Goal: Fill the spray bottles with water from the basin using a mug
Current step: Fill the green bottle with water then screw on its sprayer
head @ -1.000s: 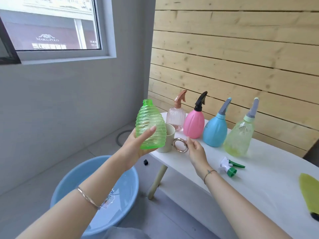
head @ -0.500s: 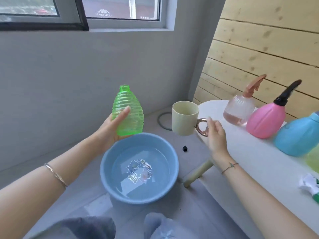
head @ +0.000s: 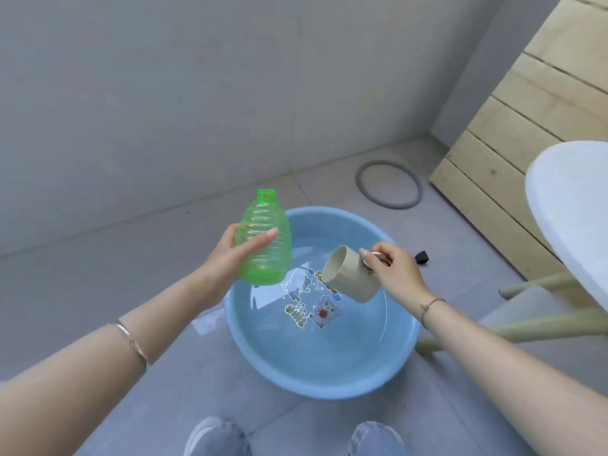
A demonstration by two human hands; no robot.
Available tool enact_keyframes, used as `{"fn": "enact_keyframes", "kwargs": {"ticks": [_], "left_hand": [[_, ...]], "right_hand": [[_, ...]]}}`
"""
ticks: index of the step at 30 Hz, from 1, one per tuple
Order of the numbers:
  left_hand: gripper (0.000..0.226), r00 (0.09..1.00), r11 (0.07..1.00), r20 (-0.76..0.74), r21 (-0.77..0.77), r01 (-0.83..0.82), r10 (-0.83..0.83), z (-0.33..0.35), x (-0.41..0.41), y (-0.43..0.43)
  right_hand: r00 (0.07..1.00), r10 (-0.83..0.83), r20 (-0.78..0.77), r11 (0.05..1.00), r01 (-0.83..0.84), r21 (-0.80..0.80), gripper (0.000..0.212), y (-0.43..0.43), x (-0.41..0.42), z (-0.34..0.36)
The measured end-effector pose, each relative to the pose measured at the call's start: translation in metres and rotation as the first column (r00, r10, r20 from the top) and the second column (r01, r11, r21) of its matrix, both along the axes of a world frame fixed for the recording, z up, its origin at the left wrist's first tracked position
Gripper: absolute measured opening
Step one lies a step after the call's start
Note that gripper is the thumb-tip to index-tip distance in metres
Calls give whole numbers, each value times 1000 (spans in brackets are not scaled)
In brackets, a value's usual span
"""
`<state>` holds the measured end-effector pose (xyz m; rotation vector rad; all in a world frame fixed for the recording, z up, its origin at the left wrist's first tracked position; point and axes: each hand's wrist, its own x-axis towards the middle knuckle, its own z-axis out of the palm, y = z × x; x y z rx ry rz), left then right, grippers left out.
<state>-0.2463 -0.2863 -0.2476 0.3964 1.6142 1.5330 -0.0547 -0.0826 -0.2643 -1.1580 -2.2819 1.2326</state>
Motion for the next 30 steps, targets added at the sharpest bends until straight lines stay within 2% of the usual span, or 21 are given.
{"fn": "enact_keyframes", "kwargs": {"ticks": [2,6,9,11,15,23,27,30], "left_hand": [[99,999,997,-27,-68,-21,19,-23,-2,8],[83,994,988,-107,-152,-35,19,-61,-3,23],[86,987,988,-158,-153,0,-24,-81,-6,30],[77,980,988,-191,-152,23,-52,-86,-6,31],[53,970,988,-239,-152,11,-47,-95,-2,34],[66,963,989,-266,-145,6,-45,-99,4,31],[49,944,988,-325,-152,4,-53,-102,5,30],[53,943,988,-326,-156,11,-62,-102,5,26]], "right_hand": [[998,21,56,1000,-22,10,29,8,-4,-23],[986,43,159,997,-53,60,32,18,-9,-60],[973,60,223,990,-86,111,33,22,-9,-81],[972,68,226,986,-100,133,35,22,-8,-87],[972,86,218,976,-126,176,38,21,-7,-95],[969,104,222,977,-142,161,39,13,-9,-107],[986,79,144,993,-90,72,41,10,-10,-105],[999,-19,27,998,20,-53,40,12,-7,-94]]}}
